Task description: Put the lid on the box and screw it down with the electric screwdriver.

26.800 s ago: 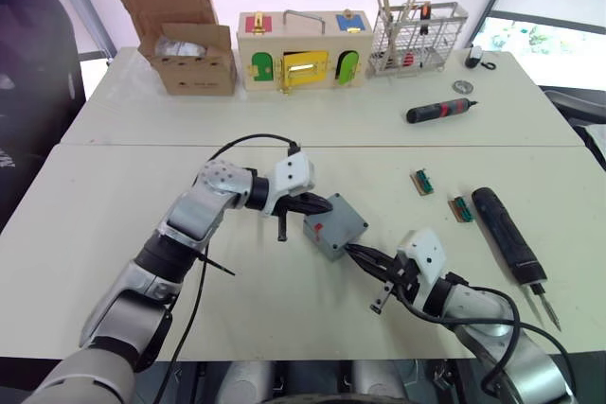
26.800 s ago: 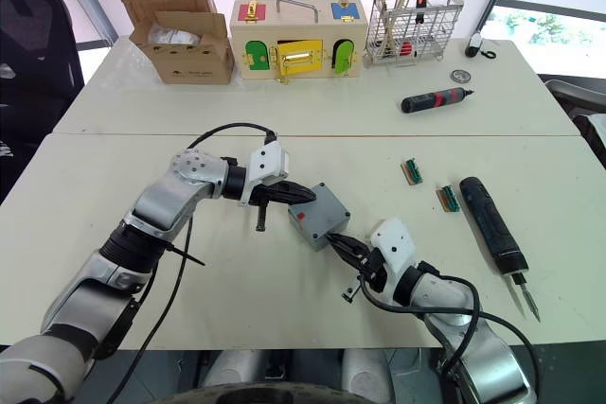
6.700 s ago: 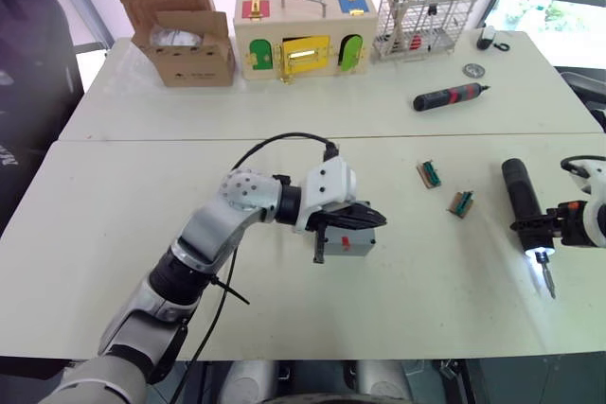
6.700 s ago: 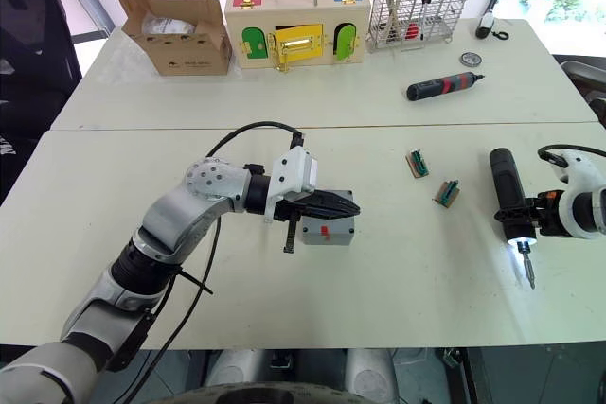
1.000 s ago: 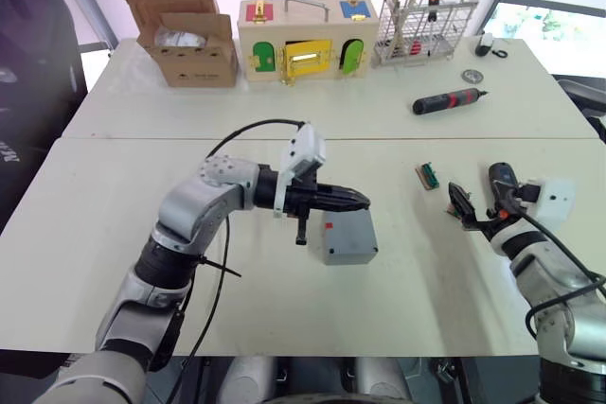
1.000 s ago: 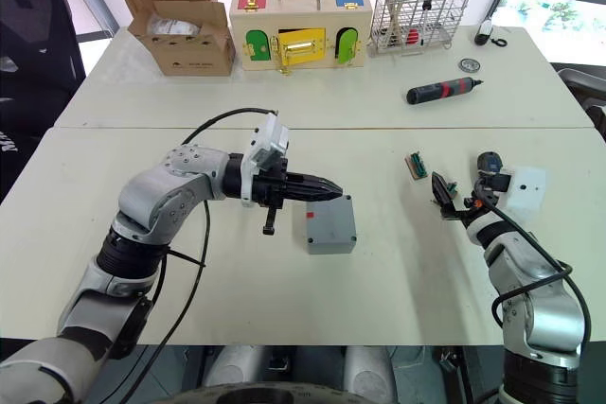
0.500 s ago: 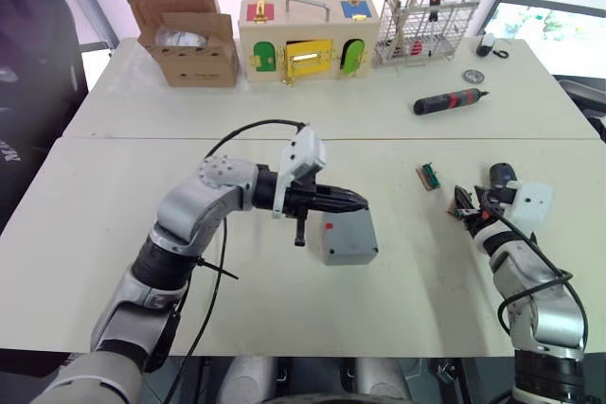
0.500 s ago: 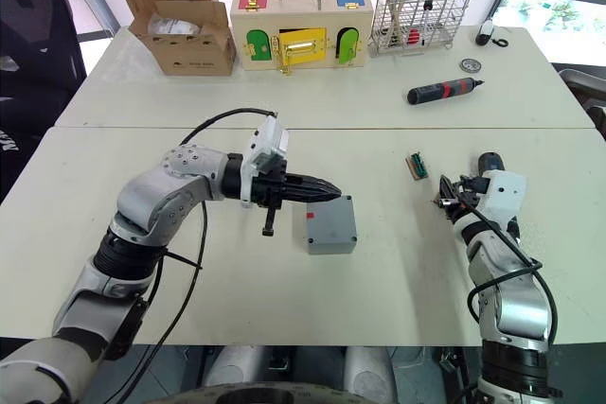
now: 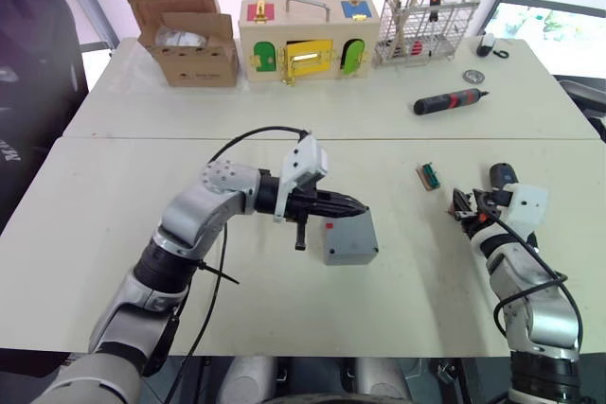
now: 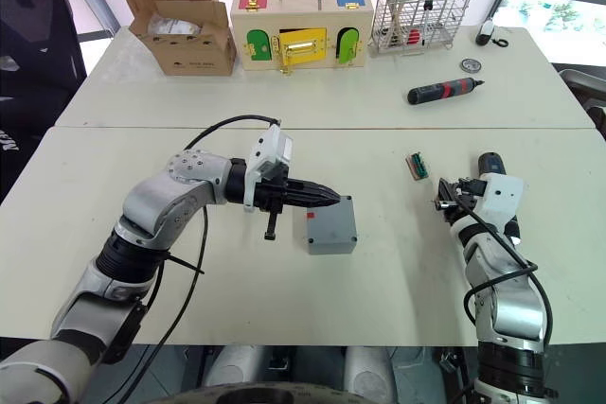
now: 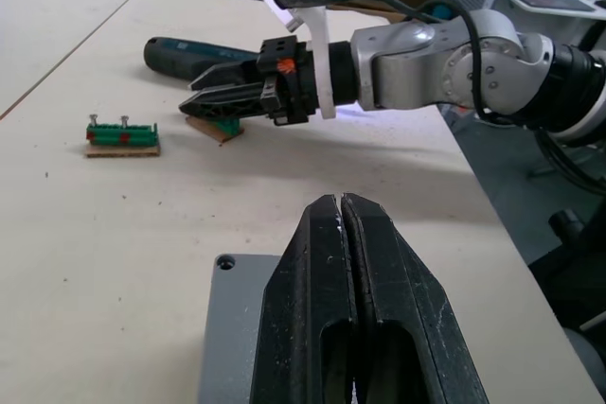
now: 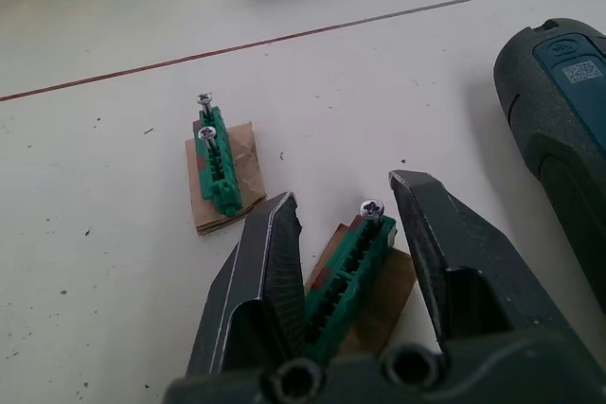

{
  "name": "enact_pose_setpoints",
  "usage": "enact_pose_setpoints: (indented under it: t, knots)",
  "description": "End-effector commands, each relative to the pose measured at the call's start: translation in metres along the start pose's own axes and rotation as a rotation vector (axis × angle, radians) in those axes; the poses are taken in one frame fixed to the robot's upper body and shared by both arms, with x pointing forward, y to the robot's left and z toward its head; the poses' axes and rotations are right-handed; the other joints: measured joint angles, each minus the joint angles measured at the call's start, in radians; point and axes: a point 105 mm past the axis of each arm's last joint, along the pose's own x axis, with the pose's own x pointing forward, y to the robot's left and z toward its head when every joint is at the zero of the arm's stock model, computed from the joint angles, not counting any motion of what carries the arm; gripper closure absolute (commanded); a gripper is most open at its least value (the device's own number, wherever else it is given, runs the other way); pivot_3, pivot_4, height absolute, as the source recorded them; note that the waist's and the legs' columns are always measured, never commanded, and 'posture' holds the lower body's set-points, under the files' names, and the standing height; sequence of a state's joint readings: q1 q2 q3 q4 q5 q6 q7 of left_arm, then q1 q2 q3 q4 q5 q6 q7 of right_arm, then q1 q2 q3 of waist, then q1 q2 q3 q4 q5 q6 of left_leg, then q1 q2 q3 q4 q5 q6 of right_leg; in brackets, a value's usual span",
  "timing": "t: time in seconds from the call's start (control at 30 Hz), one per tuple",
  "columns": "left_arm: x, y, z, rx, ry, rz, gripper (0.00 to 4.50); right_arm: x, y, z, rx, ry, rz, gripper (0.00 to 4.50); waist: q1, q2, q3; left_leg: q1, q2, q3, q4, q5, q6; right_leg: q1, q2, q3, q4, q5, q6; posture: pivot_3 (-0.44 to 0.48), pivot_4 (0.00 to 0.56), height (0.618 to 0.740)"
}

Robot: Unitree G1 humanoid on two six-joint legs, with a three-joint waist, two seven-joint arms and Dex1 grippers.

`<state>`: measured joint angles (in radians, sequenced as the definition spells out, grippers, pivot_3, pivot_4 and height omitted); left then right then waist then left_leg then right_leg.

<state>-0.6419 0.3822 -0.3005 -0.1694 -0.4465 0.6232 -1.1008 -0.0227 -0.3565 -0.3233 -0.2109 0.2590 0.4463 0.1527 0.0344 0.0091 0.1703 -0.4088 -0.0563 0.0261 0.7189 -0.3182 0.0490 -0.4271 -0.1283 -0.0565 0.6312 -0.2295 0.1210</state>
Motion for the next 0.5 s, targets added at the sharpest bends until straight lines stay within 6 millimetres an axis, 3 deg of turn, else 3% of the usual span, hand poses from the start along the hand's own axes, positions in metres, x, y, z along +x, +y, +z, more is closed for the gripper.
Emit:
enact_pose_setpoints:
  t: [0.03,0.17,0.33,0.5]
  knots:
    - [0.0018,-0.0025,0.0064,0.045,-0.013,-0.009,4.5,-0.0008,-0.0042,0.0086,0.006,-0.038,-0.021,2.77,0.0,0.0,0.0,0.0,0.0,0.0,0.0,0.0,0.0,0.0,0.0,0.0,0.0,0.0,0.0,0.0,0.15,0.694]
    - [0.0025,-0.0017,0.0058,0.052,-0.01,-0.006,4.5,-0.0011,-0.0047,0.0067,-0.006,-0.03,-0.021,2.77,0.0,0.0,0.0,0.0,0.0,0.0,0.0,0.0,0.0,0.0,0.0,0.0,0.0,0.0,0.0,0.0,0.15,0.694]
    - [0.0032,-0.0011,0.005,0.059,-0.007,-0.003,4.5,-0.0006,-0.0059,0.0068,-0.001,-0.032,-0.029,4.47,0.001,0.0,0.0,0.0,0.0,0.0,0.0,0.0,0.0,0.0,0.0,0.0,0.0,0.0,0.0,0.0,0.15,0.694]
    - [0.0034,-0.0008,0.0051,0.063,-0.006,-0.003,4.5,-0.0004,-0.0061,0.0065,-0.001,-0.03,-0.034,4.47,0.001,0.0,0.0,0.0,0.0,0.0,0.0,0.0,0.0,0.0,0.0,0.0,0.0,0.0,0.0,0.0,0.15,0.694]
